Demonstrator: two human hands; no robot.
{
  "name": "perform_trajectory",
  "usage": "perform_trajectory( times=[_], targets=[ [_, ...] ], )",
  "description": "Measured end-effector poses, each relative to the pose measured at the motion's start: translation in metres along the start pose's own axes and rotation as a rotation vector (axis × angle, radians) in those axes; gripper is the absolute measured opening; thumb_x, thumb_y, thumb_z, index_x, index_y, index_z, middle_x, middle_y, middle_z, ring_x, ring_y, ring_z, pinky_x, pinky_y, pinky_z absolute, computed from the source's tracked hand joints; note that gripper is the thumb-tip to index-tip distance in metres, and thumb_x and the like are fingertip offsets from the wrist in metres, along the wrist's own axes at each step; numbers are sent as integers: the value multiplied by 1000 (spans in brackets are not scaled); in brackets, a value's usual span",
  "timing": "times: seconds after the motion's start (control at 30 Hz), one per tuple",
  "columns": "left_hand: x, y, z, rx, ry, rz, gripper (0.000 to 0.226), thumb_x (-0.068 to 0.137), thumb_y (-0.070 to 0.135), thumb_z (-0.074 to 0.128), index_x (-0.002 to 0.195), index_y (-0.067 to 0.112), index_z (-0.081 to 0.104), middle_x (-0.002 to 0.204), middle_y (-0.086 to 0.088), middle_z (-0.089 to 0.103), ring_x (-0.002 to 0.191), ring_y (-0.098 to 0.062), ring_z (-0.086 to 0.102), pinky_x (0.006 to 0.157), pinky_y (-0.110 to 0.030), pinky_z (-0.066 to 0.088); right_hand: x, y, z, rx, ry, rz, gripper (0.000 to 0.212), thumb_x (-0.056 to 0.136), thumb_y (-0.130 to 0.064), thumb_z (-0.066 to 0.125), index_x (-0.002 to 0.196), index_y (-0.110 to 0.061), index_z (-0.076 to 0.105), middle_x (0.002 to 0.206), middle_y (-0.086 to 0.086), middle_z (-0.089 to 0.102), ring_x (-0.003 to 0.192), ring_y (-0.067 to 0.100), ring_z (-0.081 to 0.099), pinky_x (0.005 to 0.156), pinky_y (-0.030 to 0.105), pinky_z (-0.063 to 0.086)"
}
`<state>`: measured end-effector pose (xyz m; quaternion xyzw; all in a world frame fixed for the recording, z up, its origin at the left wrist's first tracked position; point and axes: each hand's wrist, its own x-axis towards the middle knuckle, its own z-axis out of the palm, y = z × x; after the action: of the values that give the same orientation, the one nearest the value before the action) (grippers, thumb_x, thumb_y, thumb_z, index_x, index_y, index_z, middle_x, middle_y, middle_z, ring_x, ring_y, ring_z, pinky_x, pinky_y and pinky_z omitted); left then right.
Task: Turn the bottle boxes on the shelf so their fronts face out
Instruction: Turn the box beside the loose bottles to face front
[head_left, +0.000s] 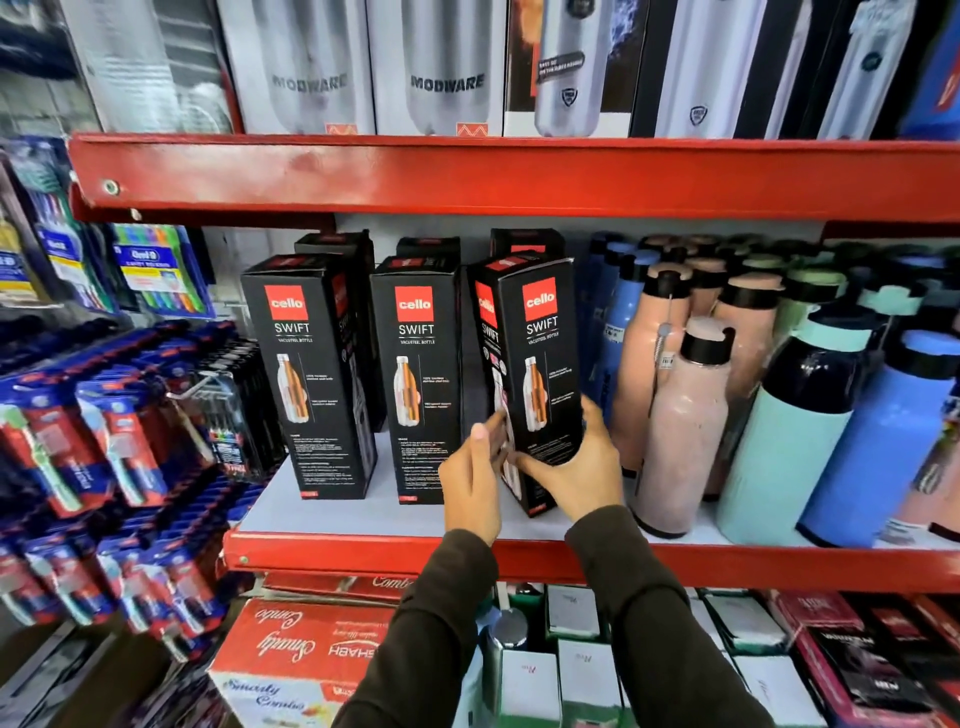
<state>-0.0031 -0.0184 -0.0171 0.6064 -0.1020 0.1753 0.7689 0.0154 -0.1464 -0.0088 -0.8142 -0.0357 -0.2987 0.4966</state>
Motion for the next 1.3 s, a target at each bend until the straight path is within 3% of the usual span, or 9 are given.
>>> perform_trajectory(
  times=[0.2, 0.33, 0.47, 0.6, 0.7, 0.9, 1.0, 1.13, 1.3],
  targets=[
    [-4, -3, 8, 150, 55, 132, 45, 102, 40, 33, 138, 22, 54, 143, 9, 55, 135, 0, 46, 111, -17, 35, 7, 0, -5, 98, 5, 29, 94, 53, -33, 91, 132, -33, 41, 118, -14, 62, 110, 3, 59, 97, 24, 47],
    [4, -6, 16, 224, 83, 91, 48, 105, 35, 29, 152, 24, 30, 155, 16, 30, 143, 6, 26, 109, -3, 20, 11, 2, -10, 163, -49, 61, 94, 58, -27, 88, 137, -31, 38, 112, -31, 54, 103, -21, 51, 92, 15, 42],
    [18, -12, 15, 258, 73, 1, 45, 105, 23, 34, 151, 20, 32, 147, 5, 42, 134, -5, 37, 106, -13, 27, 13, 2, -13, 240, -166, 88, 100, 66, -21, 84, 148, -26, 27, 144, -8, 49, 133, 7, 45, 113, 37, 40],
    [20, -16, 11, 262, 83, 17, 39, 103, 15, 39, 141, 25, 43, 135, 1, 57, 124, -12, 52, 98, -10, 37, 10, 1, -9, 248, -238, 22, 90, 82, -5, 68, 150, -40, 20, 155, -8, 35, 143, 7, 32, 119, 41, 31],
    [17, -18, 12, 266, 94, 70, 37, 102, 11, 41, 134, 29, 47, 126, 9, 60, 120, -10, 56, 90, 0, 38, 7, 0, -7, 233, -235, 12, 83, 89, 1, 56, 135, -61, 24, 145, -22, 40, 137, -1, 37, 115, 30, 33],
    [18, -26, 12, 312, 120, 95, 39, 100, 8, 43, 136, 24, 47, 128, 3, 62, 121, -14, 58, 91, 0, 40, 7, 3, -3, 165, -243, -15, 72, 92, 5, 49, 140, -43, 23, 142, -19, 37, 136, -2, 31, 102, -3, 22],
    [19, -26, 12, 330, 115, 91, 42, 99, 5, 44, 136, 25, 47, 130, 3, 61, 122, -13, 57, 91, -1, 39, 7, 5, -2, 139, -227, -23, 73, 92, 5, 48, 144, -40, 22, 143, -18, 35, 135, -2, 30, 98, -7, 19],
    [18, -27, 14, 342, 113, 90, 44, 98, 3, 44, 137, 24, 45, 129, 5, 60, 120, -11, 57, 90, 3, 37, 8, 8, 1, 109, -236, 4, 86, 90, 4, 50, 135, -61, 15, 136, -24, 37, 128, -8, 33, 95, -3, 25],
    [17, -25, 14, 323, 84, 68, 45, 99, 6, 45, 136, 29, 45, 126, 13, 58, 115, -1, 56, 89, 3, 39, 5, 13, 5, 98, -159, 7, 91, 90, 3, 53, 127, -72, 16, 129, -19, 42, 123, 0, 41, 104, 23, 37]
  ],
)
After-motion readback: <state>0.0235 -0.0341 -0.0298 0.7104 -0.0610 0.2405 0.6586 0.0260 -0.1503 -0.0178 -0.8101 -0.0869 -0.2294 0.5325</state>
